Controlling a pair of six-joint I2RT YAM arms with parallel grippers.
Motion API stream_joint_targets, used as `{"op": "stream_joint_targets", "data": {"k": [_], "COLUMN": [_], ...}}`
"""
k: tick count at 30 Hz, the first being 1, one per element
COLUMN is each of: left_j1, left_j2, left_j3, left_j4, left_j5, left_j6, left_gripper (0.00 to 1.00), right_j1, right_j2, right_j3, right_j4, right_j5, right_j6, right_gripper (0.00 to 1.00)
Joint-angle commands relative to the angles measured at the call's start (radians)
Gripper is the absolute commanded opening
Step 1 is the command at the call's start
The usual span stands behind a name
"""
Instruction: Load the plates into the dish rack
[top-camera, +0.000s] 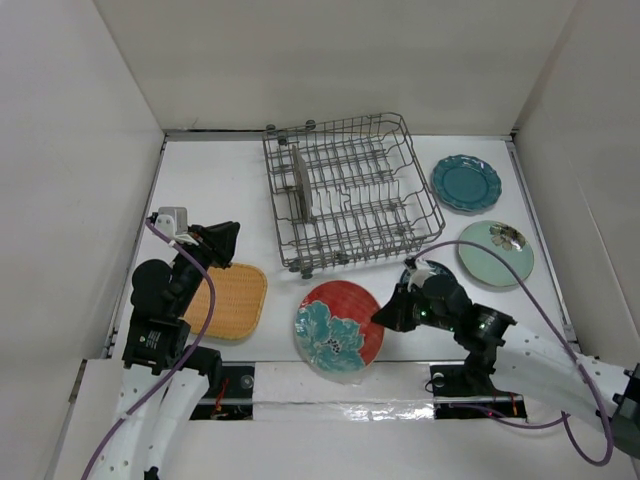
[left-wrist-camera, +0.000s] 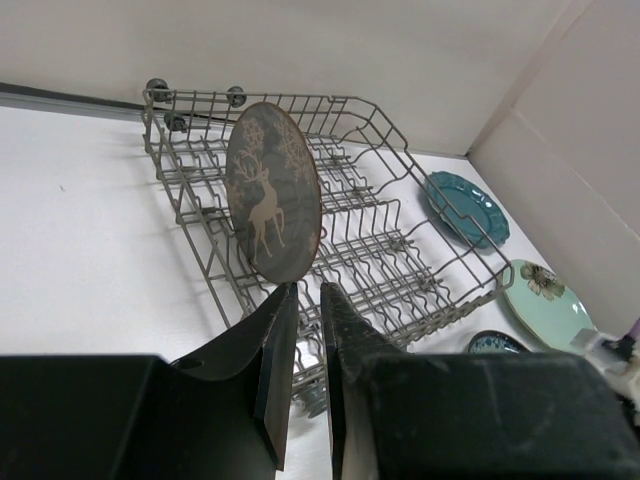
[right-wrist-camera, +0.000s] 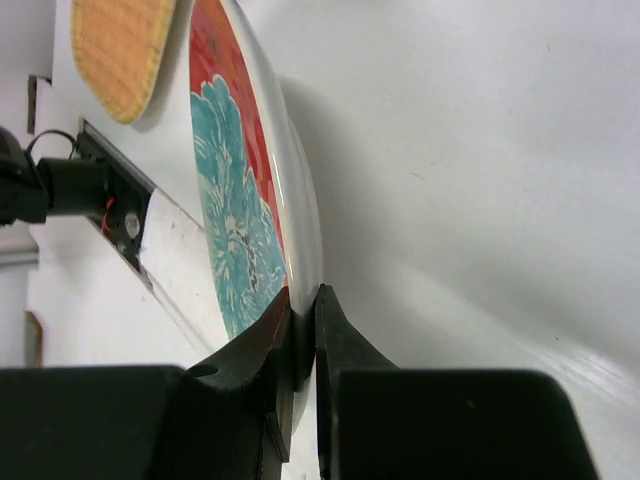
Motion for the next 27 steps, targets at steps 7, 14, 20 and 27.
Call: {"op": "stream_joint_targets", "data": {"k": [7,14,20,27], "left_j1": [0.005,0.014,0.014,0.014], "left_j2": [-0.021,-0.033,-0.042,-0.047], "left_j3": [0.014,0.014,0.012,0.014], "left_j4": [0.035,0.038,0.040,0.038], "left_j5": [0.004,0.012,0.022,0.025], "left_j6": [0.001,0.000,-0.002,0.001], "left_gripper": [0.13,0.13,0.13,0.13], "right_j1": [-0.146,-0.302,-0.342,-0.330], "right_j2": [0.056,0.253,0.386,0.639], "right_j3": [0.487,0.692,0.859,1.077], "right_j4": [0.098,0.224,0.279,0.231], "right_j5": [-0.034,0.119,0.398,0.592], "right_j6": [-0.186,-0.221,-0.305,-0.462], "right_gripper": [0.00,0.00,0.00,0.00]}}
